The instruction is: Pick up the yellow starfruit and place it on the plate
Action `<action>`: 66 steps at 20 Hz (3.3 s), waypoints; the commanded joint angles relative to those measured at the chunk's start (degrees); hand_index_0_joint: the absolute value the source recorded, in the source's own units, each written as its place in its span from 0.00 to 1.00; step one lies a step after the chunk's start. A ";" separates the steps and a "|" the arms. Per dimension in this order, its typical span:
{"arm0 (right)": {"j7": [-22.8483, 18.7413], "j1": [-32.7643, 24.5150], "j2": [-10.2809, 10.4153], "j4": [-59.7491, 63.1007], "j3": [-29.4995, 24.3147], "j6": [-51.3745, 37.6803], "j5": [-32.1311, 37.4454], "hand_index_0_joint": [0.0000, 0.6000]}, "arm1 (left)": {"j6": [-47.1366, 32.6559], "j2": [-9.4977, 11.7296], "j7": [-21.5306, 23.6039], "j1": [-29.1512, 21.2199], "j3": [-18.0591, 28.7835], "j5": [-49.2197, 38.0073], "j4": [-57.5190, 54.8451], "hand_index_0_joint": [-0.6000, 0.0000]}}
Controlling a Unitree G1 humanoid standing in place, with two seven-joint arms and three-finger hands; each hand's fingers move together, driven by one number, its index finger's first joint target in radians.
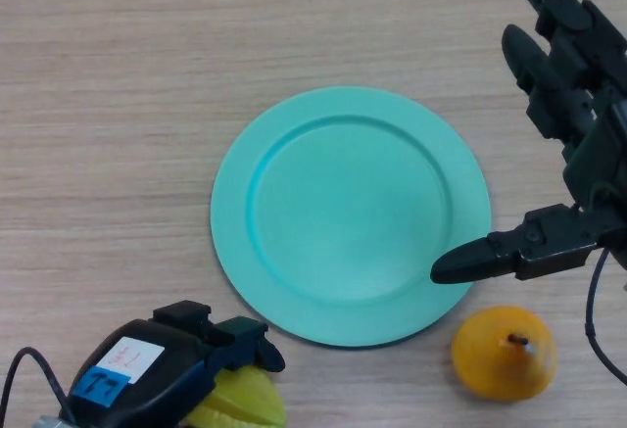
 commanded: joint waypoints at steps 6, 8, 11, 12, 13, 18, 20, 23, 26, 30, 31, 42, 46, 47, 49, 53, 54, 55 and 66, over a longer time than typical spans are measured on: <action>-2.15 -2.03 -0.89 -3.79 -2.31 -6.26 2.65 0.00 | -2.49 0.73 -7.30 -3.03 5.15 -16.68 -8.23 0.00; -2.13 -1.77 -0.90 -3.37 -1.80 -7.10 1.70 0.00 | -3.97 1.24 -5.31 -7.08 5.49 -17.41 -7.68 0.00; -2.70 -2.37 -0.69 -3.70 -1.82 -6.52 1.29 0.00 | 0.73 2.96 -7.93 -13.17 4.53 -18.84 -7.15 0.00; -2.33 -2.10 -0.80 -3.79 -1.56 -6.58 0.78 0.00 | -0.79 3.12 -3.14 -17.08 3.03 -14.76 -3.61 0.00; -2.28 -2.03 -0.76 -3.84 -1.49 -6.35 0.63 0.00 | -1.93 2.84 0.68 -18.86 2.14 -12.31 -1.90 0.00; -1.90 -1.40 -0.74 -4.66 -1.69 -6.44 -0.17 0.00 | -0.41 0.67 21.19 -30.57 -5.33 -3.92 10.34 0.00; -1.92 -1.32 -0.75 -4.96 -1.77 -6.06 -0.26 0.00 | 0.83 -0.30 20.37 -32.55 -6.64 -5.01 13.42 0.00; -1.70 -1.29 -0.94 -5.52 -1.84 -5.23 -0.87 0.00 | 2.54 -0.68 20.14 -34.66 -8.10 -0.60 17.06 0.00; -1.53 -1.49 -1.00 -5.47 -2.04 -5.11 -1.03 0.00 | 2.98 -0.66 13.53 -36.77 -8.60 0.45 19.95 0.00; -1.38 -1.23 -0.87 -4.59 -1.18 -6.38 -2.05 0.00 | 2.17 -0.35 16.04 -38.15 -9.08 6.37 23.64 0.00; -1.13 -0.98 -0.91 -4.41 -1.04 -6.39 -2.27 0.00 | 2.22 -0.42 15.16 -38.03 -8.81 5.63 23.37 0.00; -0.76 -2.05 -0.50 -3.48 -0.79 -6.72 -1.39 0.00 | 12.97 -0.68 16.48 -33.45 -3.47 -14.98 3.18 1.00; -0.72 -2.68 -0.45 -2.21 -1.24 -8.00 -0.78 0.00 | 19.37 0.58 12.62 -29.01 0.33 -33.53 -5.30 1.00; -0.61 -2.65 -0.59 -2.18 -1.45 -7.92 -0.65 0.00 | 19.80 0.61 12.50 -28.16 0.97 -36.84 -6.52 1.00; -0.18 -2.81 -0.99 -2.08 -2.30 -8.19 -0.80 0.00 | 26.43 1.02 10.13 -25.53 3.97 -51.58 -11.36 1.00; 0.18 -2.34 -1.62 -1.81 -3.63 -8.90 -0.73 0.00 | 31.03 2.64 10.44 -22.19 10.23 -64.73 -14.23 1.00; 0.12 -2.24 -1.73 -0.89 -3.57 -11.13 -1.33 0.00 | 31.49 3.33 11.11 -22.03 11.85 -66.89 -14.11 1.00; 0.10 -2.09 -1.77 -0.24 -3.44 -12.62 -1.99 0.00 | 32.01 3.69 11.42 -22.10 12.59 -67.74 -14.15 1.00; 1.97 -1.53 -1.77 3.18 -3.51 -16.93 -4.69 0.00 | 34.58 4.69 13.33 -21.44 14.79 -64.83 -14.50 1.00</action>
